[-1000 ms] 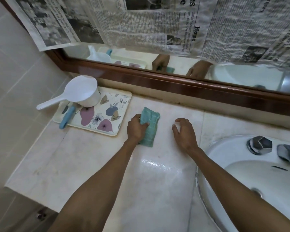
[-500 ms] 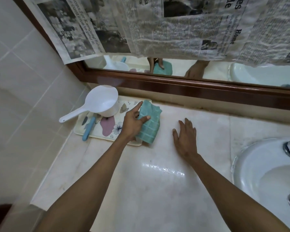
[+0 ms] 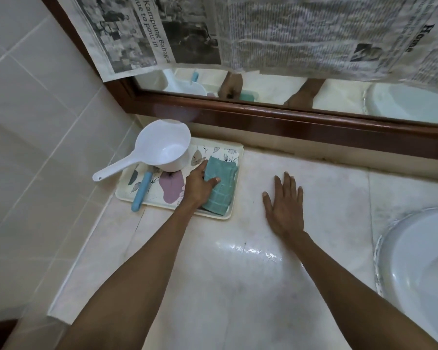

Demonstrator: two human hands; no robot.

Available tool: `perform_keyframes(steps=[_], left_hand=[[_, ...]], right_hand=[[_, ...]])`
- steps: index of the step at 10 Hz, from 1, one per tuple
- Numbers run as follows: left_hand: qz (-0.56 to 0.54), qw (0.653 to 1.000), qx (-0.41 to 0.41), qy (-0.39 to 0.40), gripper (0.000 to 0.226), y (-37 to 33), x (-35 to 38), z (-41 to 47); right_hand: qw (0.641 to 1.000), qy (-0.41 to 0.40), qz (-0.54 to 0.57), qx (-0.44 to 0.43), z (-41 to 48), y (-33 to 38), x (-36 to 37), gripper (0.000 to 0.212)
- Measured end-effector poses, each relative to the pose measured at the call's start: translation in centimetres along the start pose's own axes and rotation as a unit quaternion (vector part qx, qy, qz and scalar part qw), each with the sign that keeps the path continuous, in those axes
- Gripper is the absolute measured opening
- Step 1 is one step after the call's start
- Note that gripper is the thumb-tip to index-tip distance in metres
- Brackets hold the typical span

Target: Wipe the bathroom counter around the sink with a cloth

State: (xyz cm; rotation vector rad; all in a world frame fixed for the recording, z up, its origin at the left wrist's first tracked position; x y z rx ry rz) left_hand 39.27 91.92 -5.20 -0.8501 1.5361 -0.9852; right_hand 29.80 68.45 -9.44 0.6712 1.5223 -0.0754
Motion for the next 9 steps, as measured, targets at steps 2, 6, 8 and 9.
perform_keyframes(steps=[2,6,8,9], left_hand=[[0.325,0.943,0.064,0.019,0.07,-0.7,0.2,-0.6],[0.426,0.869,0.184,0.17,0.057,2.4,3.7,-1.0],[0.404,0.884,0.138,0.189,0.058,1.2,4.1,-1.1],[0.345,0.916,0.156,0.132,0.06,-1.5,4.3,-1.7]], right_hand=[[1.0,0.002,-0.018,0.003,-0.1,0.0,0.1,0.063],[0.999,-0.015,-0.04,0.01,-0.1,0.0,0.2,0.063],[0.998,0.054,-0.028,0.005,-0.1,-0.3,-0.4,0.066],[0.991,0.127,-0.026,-0.024,-0.2,-1.0,-1.8,0.064]])
Point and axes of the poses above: each hand's wrist, its own z-axis towards the middle knuckle, its own x-axis out of the palm, y = z × x, the point moved 5 cm from there along z, towards the middle knuckle, and after that the axes turned 14 degrees about x, right-handed, at the moved point
